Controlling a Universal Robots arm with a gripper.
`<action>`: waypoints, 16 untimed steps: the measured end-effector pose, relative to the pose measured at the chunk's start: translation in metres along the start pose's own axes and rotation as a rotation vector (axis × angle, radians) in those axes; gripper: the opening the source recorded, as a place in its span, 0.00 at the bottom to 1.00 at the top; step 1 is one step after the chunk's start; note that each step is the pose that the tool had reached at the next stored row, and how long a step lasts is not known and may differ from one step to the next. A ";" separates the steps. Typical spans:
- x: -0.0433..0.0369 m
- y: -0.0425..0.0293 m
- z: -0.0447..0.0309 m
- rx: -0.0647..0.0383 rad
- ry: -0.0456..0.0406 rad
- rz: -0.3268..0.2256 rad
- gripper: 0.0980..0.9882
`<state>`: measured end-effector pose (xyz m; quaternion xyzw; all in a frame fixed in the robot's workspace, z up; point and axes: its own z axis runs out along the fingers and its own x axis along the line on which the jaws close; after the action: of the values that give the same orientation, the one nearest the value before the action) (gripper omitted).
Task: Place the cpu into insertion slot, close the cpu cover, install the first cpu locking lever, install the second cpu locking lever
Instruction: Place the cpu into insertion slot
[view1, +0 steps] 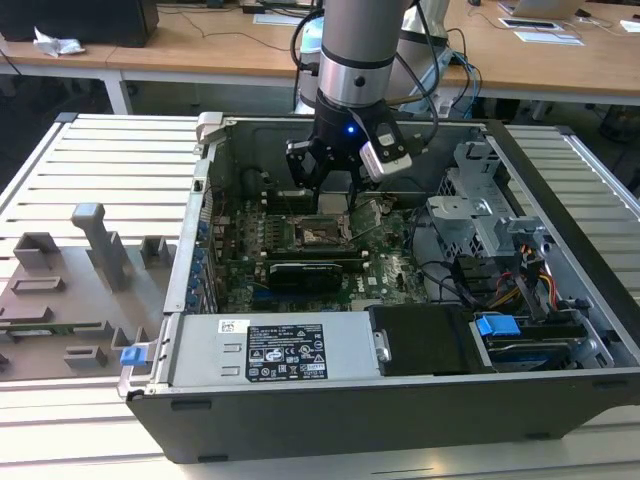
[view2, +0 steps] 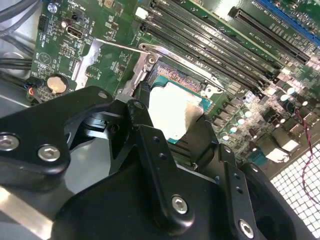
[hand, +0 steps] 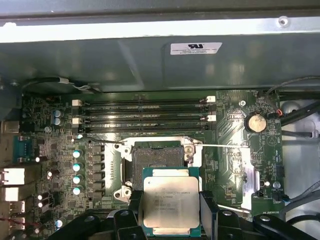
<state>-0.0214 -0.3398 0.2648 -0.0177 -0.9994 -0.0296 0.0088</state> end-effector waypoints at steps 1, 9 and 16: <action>0.0000 0.0000 0.0000 0.000 -0.0004 0.008 0.50; 0.0000 0.0000 0.0000 -0.001 -0.0059 0.101 0.50; 0.0000 0.0000 0.0001 -0.003 -0.0115 0.196 0.50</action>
<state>-0.0215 -0.3398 0.2647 -0.1156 -0.9928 -0.0299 0.0058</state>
